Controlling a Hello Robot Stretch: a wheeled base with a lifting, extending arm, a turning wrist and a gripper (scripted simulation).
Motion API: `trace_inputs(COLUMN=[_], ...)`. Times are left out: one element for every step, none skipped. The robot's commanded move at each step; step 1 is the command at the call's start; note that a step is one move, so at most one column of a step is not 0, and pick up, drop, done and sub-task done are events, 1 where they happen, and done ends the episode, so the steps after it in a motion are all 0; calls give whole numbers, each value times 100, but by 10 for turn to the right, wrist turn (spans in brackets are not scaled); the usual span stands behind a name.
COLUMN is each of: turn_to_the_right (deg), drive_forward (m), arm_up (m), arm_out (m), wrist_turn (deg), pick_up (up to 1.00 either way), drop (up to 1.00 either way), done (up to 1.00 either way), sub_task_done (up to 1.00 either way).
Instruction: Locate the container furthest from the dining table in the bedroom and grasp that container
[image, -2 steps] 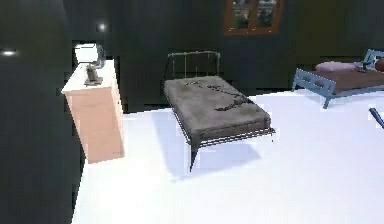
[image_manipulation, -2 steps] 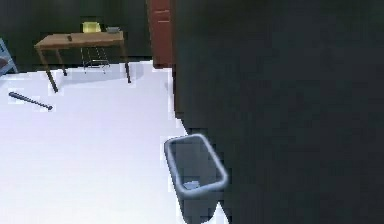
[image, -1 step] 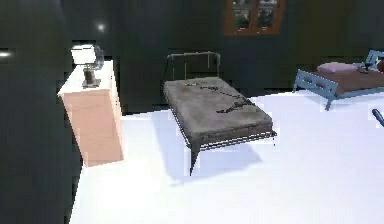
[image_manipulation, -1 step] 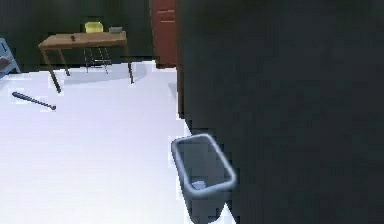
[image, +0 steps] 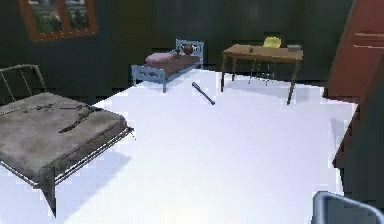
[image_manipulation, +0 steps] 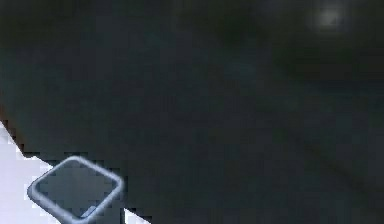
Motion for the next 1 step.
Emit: trace_inputs(turn_to_the_right=[-150], drive_forward=[0], arm_up=[0], arm_out=[0], wrist_turn=[0], pick_up=[0], drop=[0], done=[0], sub_task_done=[0])
